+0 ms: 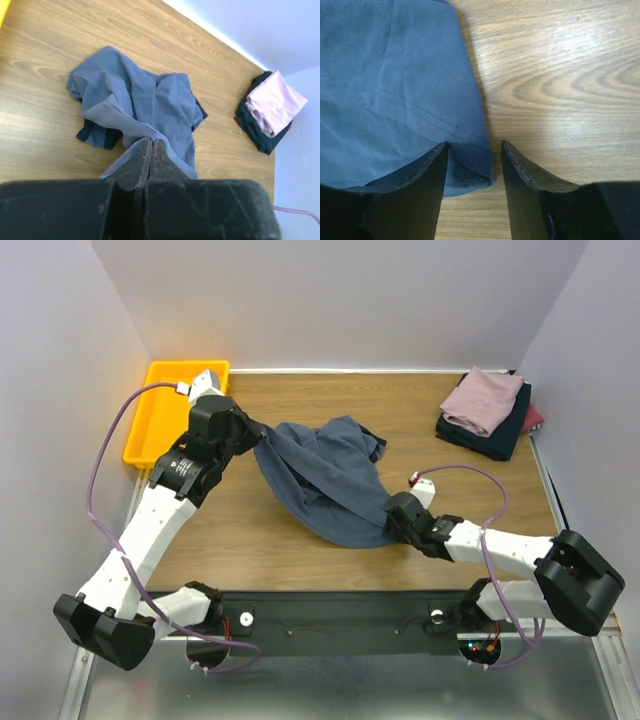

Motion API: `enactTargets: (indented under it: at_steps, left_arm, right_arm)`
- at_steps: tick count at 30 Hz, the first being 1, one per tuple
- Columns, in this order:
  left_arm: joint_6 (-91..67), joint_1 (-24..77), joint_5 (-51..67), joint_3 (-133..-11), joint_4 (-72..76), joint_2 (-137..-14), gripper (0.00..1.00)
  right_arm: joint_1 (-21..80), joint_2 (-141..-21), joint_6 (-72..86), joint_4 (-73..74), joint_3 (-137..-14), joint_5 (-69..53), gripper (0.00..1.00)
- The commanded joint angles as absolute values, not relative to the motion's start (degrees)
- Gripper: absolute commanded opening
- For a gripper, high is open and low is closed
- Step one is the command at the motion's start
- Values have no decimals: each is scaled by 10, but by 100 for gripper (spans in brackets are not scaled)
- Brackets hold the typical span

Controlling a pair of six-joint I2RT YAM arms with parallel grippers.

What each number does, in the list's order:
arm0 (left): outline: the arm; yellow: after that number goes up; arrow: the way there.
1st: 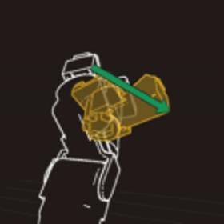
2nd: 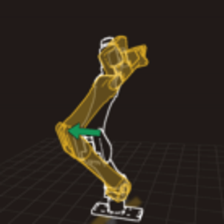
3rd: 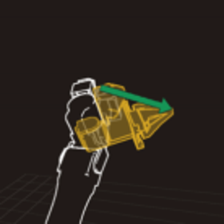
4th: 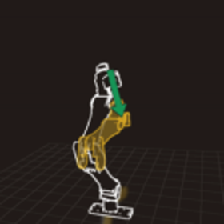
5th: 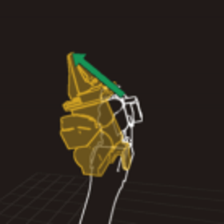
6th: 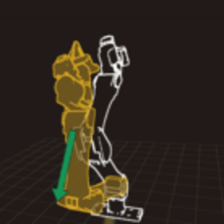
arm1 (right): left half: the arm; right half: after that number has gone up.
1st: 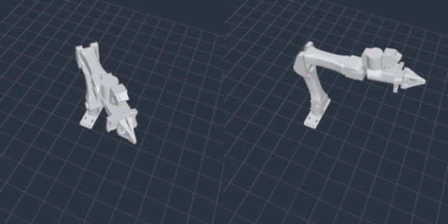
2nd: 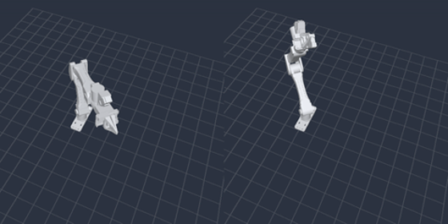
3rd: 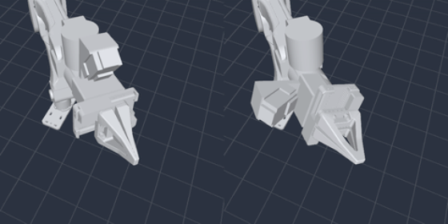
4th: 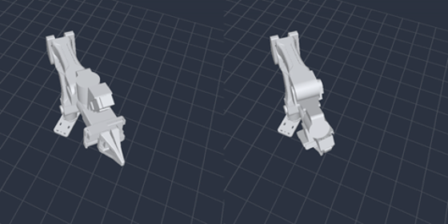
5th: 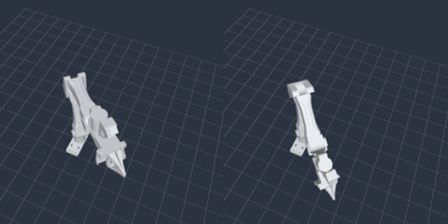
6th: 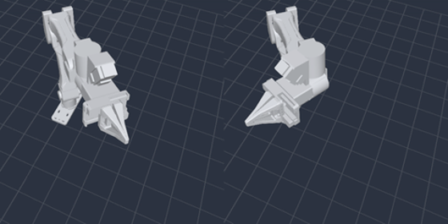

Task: Fold and stack the tank tops
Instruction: Flatten the tank top out

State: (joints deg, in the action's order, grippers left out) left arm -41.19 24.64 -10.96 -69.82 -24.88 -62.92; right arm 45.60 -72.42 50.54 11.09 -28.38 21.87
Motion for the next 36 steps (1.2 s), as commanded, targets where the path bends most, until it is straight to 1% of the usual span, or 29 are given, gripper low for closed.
enactTargets:
  at_steps: [1,2,6,7,8,10,11,12,14,15,18,21,23,27,31,35,36]
  left_arm:
    - [-411,238,-128,-763,-210,-635,0]
    - [-411,235,-130,-770,-211,-635,0]
    - [-413,208,-136,-790,-208,-635,0]
    - [-414,202,-135,-795,-210,-634,0]
    - [-415,199,-135,-797,-210,-633,0]
    - [-415,186,-135,-802,-211,-627,0]
    - [-415,182,-135,-802,-211,-625,0]
    - [-414,179,-134,-804,-211,-621,0]
    - [-413,175,-129,-806,-208,-621,0]
    - [-414,175,-125,-804,-207,-620,0]
    - [-417,175,-99,-787,-193,-619,0]
    - [-423,176,-86,-764,-184,-613,0]
    - [-425,175,-77,-750,-174,-609,0]
    - [-425,175,-71,-738,-167,-602,0]
    - [-420,175,-69,-736,-169,-602,0]
    - [-418,175,-64,-731,-165,-604,0]
    - [-418,175,-62,-730,-163,-606,0]
  right_arm:
    - [472,-780,502,141,-271,166,50]
    - [472,-787,495,142,-278,170,50]
    - [471,-845,472,156,-312,177,40]
    - [471,-865,471,160,-316,178,28]
    - [471,-872,470,161,-324,178,27]
    - [472,-883,467,165,-333,182,26]
    - [471,-882,465,167,-333,182,28]
    - [472,-878,470,170,-334,192,38]
    - [472,-853,474,181,-336,206,51]
    - [472,-838,477,186,-337,207,64]
    - [471,-772,476,187,-337,185,83]
    - [472,-737,484,188,-334,152,84]
    - [478,-729,500,188,-328,142,76]
    - [551,-758,553,188,-334,176,71]
    - [583,-784,602,188,-338,210,71]
    - [590,-782,623,186,-335,228,71]
    - [595,-776,627,186,-338,235,69]
